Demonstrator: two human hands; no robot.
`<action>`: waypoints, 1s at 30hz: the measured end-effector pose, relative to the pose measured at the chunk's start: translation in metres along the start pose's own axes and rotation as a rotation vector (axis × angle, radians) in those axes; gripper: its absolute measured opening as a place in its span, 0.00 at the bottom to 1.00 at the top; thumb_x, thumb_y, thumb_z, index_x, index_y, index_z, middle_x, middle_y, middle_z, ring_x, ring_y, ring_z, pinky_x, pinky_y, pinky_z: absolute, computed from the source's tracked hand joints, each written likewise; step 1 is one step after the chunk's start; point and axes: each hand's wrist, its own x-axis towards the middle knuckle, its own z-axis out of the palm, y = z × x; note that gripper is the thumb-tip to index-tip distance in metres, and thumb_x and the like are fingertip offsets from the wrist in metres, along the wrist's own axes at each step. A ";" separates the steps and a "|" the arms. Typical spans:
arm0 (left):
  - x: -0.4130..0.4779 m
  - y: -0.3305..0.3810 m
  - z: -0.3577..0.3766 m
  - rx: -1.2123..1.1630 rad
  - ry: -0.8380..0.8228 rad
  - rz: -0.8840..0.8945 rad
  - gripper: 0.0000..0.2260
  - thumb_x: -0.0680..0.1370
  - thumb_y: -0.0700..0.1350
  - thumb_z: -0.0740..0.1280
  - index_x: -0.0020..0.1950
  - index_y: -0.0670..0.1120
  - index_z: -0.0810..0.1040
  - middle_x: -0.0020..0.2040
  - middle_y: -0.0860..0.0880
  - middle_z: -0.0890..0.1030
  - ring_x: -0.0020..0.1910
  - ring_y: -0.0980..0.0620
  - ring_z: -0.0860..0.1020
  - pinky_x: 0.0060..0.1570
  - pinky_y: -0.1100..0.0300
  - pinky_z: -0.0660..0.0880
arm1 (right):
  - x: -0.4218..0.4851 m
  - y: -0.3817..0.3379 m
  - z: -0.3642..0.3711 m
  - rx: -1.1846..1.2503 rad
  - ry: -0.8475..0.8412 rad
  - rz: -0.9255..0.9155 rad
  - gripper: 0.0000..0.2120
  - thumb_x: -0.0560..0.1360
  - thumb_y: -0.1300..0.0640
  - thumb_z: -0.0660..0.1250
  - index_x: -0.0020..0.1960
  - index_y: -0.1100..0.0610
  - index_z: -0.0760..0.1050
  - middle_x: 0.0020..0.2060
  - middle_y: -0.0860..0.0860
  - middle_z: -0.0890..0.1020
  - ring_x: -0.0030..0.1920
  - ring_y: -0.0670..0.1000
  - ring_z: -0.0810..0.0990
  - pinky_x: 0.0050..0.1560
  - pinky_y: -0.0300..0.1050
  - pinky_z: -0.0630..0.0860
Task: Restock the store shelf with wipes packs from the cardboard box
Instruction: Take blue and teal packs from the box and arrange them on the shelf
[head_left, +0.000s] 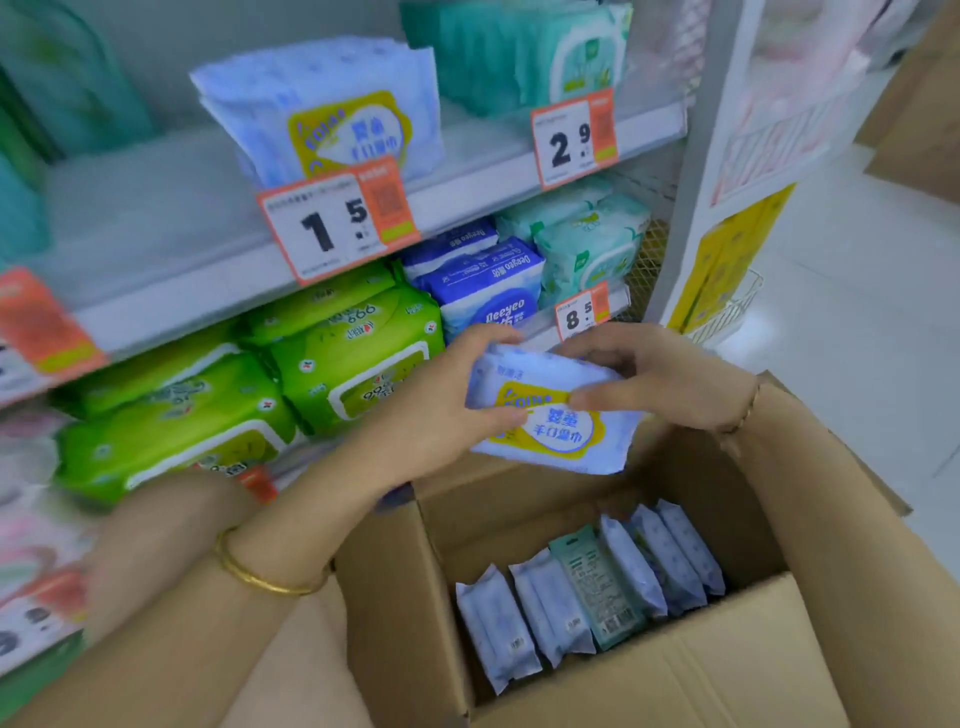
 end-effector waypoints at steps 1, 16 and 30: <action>-0.004 0.006 -0.014 -0.006 0.072 0.013 0.25 0.71 0.47 0.73 0.65 0.56 0.68 0.58 0.57 0.74 0.55 0.63 0.72 0.49 0.72 0.66 | 0.003 -0.016 -0.002 0.009 0.065 -0.056 0.17 0.62 0.49 0.75 0.50 0.45 0.76 0.48 0.59 0.83 0.47 0.54 0.82 0.52 0.50 0.79; 0.011 0.022 -0.208 0.195 0.865 0.339 0.18 0.74 0.37 0.67 0.62 0.38 0.69 0.53 0.54 0.71 0.48 0.64 0.69 0.49 0.75 0.65 | 0.127 -0.200 0.010 -0.286 0.837 -0.716 0.21 0.68 0.59 0.71 0.59 0.62 0.75 0.47 0.48 0.76 0.48 0.58 0.73 0.48 0.49 0.70; 0.117 -0.016 -0.261 0.187 0.605 -0.170 0.23 0.63 0.47 0.70 0.56 0.40 0.75 0.52 0.36 0.78 0.50 0.41 0.78 0.45 0.56 0.73 | 0.216 -0.187 0.010 -0.614 0.596 -0.207 0.14 0.78 0.53 0.59 0.61 0.54 0.75 0.59 0.59 0.75 0.58 0.62 0.75 0.58 0.52 0.73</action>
